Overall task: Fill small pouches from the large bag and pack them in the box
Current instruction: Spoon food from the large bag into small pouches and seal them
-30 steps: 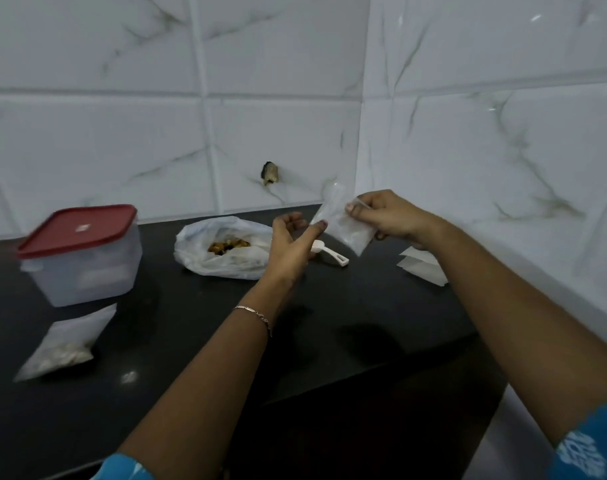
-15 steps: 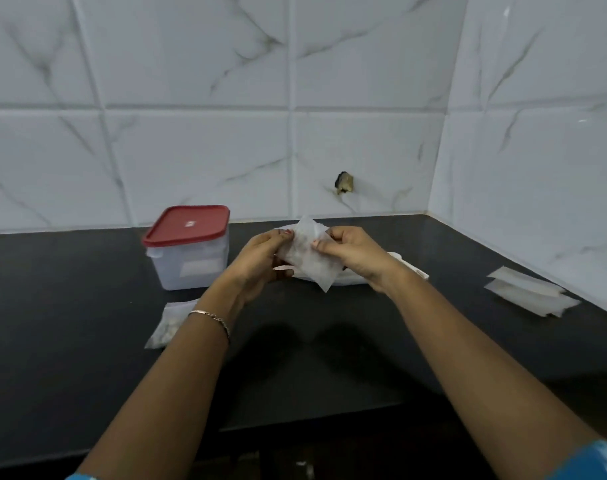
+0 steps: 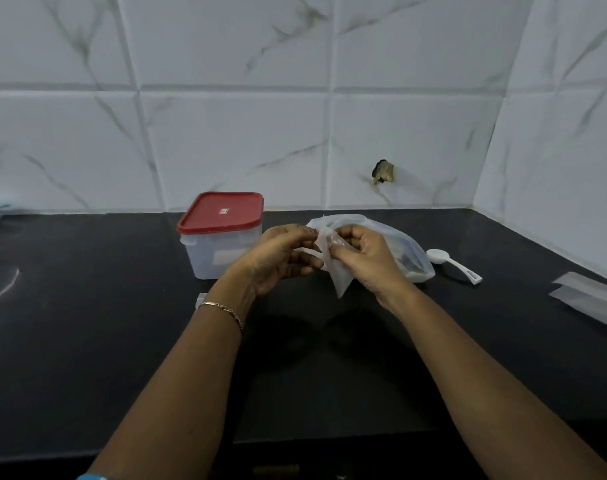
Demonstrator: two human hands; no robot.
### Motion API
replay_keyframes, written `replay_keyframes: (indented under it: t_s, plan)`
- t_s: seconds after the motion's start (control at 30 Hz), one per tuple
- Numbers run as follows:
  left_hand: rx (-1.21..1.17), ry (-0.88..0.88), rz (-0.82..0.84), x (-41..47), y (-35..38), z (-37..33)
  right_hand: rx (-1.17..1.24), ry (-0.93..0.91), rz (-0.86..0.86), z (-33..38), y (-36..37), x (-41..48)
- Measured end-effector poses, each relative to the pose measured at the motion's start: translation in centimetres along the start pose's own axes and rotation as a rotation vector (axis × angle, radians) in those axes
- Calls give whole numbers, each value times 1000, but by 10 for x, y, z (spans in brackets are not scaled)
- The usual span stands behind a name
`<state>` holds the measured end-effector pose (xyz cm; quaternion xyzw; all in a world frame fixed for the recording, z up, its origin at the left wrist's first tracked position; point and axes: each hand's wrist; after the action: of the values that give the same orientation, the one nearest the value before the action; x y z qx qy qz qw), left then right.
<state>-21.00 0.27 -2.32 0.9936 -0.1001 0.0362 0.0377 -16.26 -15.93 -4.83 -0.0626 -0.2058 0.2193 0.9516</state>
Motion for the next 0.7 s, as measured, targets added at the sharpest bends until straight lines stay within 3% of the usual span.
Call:
replay_keyframes:
  t_s: [0.3,0.43,0.5,0.6,0.7]
  plan:
    - [68,-9,-63,-3,0,1,-359,-45,-96,-10,3,-1]
    - [143,33,-216,-1,5,3,-742,-237,-324,-3,3,-10]
    - [202,69,-248,-1,7,5,-597,-224,-319,1,3,-10]
    - [274,109,-197,-3,13,6,-260,-41,-157,6,8,-12]
    - [265,125,-155,-7,17,2,-38,29,-85,13,9,-14]
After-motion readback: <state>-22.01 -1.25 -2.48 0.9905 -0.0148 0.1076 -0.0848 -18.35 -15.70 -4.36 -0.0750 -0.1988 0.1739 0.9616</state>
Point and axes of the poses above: each hand's wrist, its own x-axis towards the middle knuckle, its own y-axis out of the palm, z = x × y, and after that the axes turned 9 degrees about z, right-handed
